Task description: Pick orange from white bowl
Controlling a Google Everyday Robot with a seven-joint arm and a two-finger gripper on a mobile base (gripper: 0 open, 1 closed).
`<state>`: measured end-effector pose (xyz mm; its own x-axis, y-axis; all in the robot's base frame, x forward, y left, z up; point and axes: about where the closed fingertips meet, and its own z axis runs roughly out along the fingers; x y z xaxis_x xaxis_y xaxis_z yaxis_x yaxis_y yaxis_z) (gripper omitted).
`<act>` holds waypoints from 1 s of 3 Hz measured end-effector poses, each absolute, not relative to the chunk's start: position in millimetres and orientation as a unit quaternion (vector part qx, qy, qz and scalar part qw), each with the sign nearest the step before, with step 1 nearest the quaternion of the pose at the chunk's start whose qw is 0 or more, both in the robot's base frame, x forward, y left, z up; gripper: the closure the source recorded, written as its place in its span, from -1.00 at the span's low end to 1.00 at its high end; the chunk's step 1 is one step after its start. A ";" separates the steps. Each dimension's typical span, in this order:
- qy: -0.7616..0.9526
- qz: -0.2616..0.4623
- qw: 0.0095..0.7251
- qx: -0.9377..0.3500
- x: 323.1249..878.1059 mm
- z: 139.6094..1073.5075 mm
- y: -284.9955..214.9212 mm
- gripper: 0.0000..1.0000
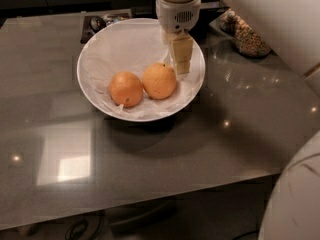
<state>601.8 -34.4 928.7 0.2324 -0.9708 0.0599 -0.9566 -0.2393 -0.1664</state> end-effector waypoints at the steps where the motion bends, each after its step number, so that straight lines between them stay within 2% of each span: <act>1: 0.610 -0.068 0.034 -0.789 608.1 915.3 -29.6 -0.50; 3: 0.620 -0.055 0.021 -0.782 615.8 899.9 -35.4 -0.48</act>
Offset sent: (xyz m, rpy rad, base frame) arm -0.0184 -0.0209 -0.0346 -0.1011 0.2006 -0.0229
